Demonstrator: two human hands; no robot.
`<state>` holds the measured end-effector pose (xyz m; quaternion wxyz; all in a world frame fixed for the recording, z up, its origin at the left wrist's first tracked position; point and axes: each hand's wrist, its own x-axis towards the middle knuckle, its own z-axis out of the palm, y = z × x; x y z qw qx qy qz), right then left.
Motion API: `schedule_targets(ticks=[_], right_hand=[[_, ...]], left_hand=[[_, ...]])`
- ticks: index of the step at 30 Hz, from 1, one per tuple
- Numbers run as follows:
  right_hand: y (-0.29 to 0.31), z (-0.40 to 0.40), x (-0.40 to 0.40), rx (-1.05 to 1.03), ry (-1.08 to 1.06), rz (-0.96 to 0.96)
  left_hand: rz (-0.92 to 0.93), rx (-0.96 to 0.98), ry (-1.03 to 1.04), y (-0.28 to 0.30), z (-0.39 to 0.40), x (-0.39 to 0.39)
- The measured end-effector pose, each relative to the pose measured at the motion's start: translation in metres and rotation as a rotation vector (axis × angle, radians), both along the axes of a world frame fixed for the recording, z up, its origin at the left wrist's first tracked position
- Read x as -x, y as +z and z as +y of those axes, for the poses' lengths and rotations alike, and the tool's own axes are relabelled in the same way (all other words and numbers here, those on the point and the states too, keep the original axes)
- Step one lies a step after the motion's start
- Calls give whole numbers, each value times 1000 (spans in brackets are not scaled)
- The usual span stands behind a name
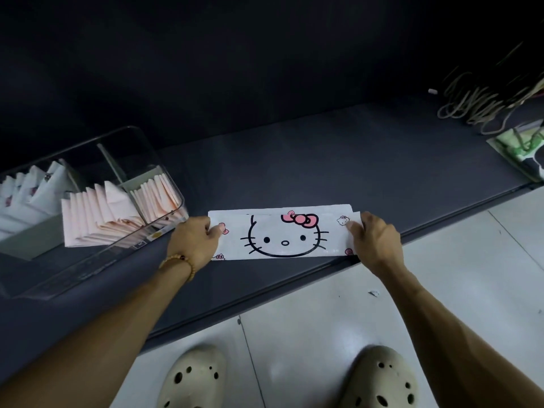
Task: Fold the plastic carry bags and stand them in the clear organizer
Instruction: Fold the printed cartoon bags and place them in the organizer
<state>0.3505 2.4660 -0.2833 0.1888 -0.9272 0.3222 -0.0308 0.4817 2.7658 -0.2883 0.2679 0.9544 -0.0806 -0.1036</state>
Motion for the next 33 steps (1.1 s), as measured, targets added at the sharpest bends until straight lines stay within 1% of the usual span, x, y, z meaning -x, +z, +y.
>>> schedule_targets(ticks=[2,4,6,9,11,13,15,16,17,18,20,21,23,24,26,27,28,29,30,31,32,33], right_hand=[[-2,1,-5,79,32,22],[-3,0,-11,132,52,69],[-5,-1,-15,111,18,76],[-9,1,-15,44,-74,17],[-11,4,-13,46,-88,-11],[-12,5,-12,58,-94,-19],[-12,6,-12,72,-103,-21],[-13,6,-12,78,-105,-20],[-13,6,-12,82,-105,-16],[-13,6,-13,84,-108,-10],[-13,6,-12,76,-124,13],[-11,8,-13,67,-141,17],[-3,11,-16,106,-176,14],[1,15,-19,192,-150,5],[8,37,-31,371,24,-67],[9,55,-39,387,156,-159],[8,77,-46,342,312,-248],[4,99,-53,257,454,-282],[-1,120,-57,152,547,-226],[-7,136,-60,61,591,-132],[-14,145,-60,24,605,-44],[-22,147,-59,43,616,9]], left_hand=[[-35,-35,48,-1,-1,-1],[-72,-85,50,-3,-1,0],[-122,-147,30,-6,-2,0],[-155,-249,22,-5,-5,-2],[-179,-331,9,-1,-7,-1],[-264,-406,-28,4,-11,3],[-374,-437,-122,5,-17,7],[-435,-424,-209,6,-20,9],[-440,-404,-338,4,-23,10],[-414,-381,-470,-1,-25,12],[-254,-332,-646,-12,-22,13],[-192,-318,-677,-15,-19,12],[-173,-356,-727,-21,-13,8],[-177,-387,-751,-22,-10,7],[-206,-427,-766,-23,-9,6],[-216,-435,-763,-22,-10,7],[-219,-435,-757,-22,-10,7],[-218,-432,-753,-22,-10,8],[-213,-426,-750,-22,-10,8],[-203,-415,-747,-21,-10,8],[-191,-403,-747,-20,-10,8],[-193,-395,-748,-21,-10,8]])
